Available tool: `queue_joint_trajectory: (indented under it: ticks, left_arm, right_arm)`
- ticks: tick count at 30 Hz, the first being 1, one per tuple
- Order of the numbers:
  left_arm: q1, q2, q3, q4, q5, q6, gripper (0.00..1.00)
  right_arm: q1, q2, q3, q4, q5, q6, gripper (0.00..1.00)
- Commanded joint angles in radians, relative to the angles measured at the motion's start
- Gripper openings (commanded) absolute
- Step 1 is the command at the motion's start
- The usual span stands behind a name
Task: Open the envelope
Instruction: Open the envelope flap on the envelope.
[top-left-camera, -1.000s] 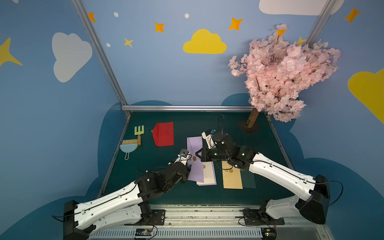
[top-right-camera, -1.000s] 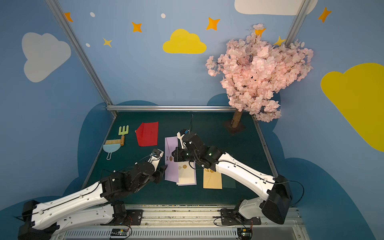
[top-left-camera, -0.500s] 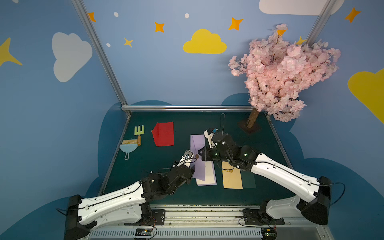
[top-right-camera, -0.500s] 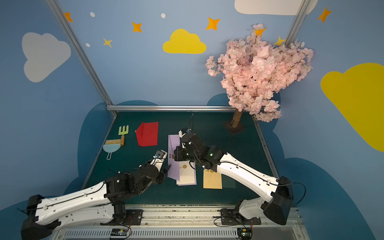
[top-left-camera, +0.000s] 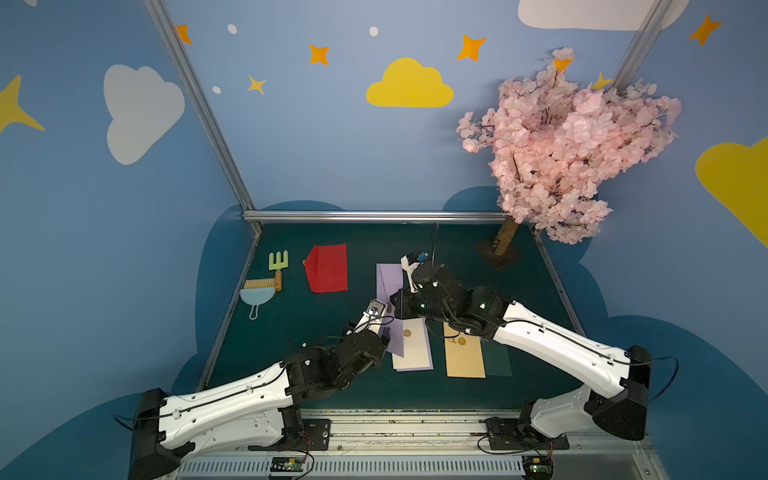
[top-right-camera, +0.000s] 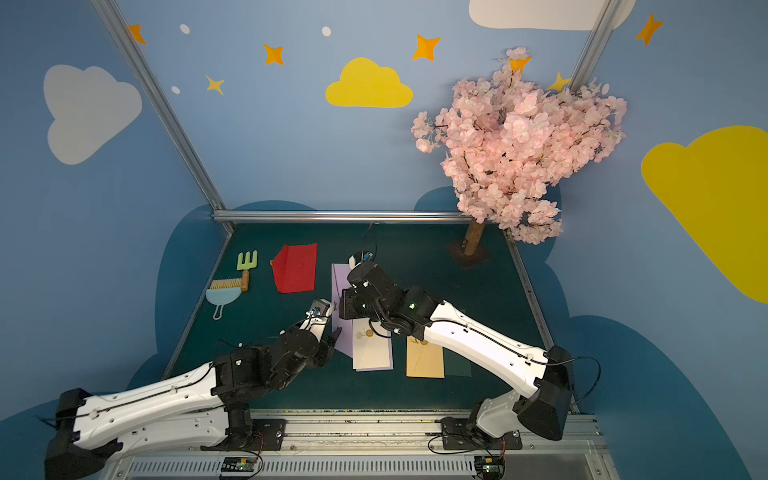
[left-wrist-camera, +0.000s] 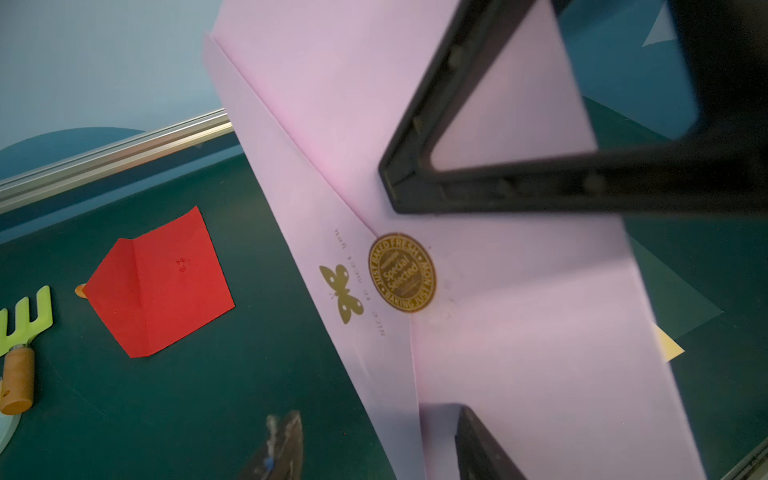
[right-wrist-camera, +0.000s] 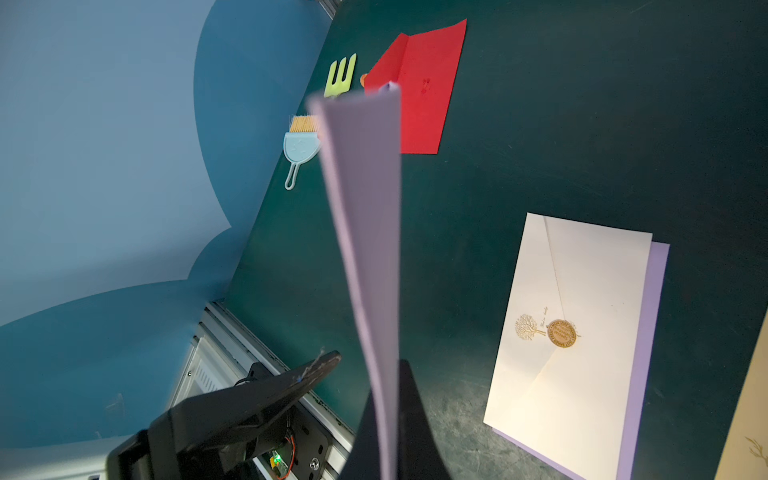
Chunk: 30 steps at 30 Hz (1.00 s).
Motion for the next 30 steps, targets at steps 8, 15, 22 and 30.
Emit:
queue_joint_trajectory:
  ticks: [8, 15, 22, 30]
  left_arm:
    - [-0.004, 0.051, 0.045, -0.102, -0.158, -0.143, 0.6]
    - [-0.004, 0.034, 0.045, -0.117, -0.202, -0.189, 0.62]
    - [-0.004, 0.017, 0.058, -0.126, -0.246, -0.178, 0.64]
    - [0.004, 0.02, 0.061, -0.097, -0.258, -0.148, 0.66]
  right_arm:
    - [0.018, 0.02, 0.053, -0.015, 0.044, 0.003, 0.0]
    - [0.026, 0.029, 0.061, -0.016, 0.042, 0.005, 0.0]
    - [0.032, 0.036, 0.065, -0.018, 0.029, 0.003, 0.0]
    - [0.035, 0.036, 0.068, -0.016, 0.02, 0.001, 0.0]
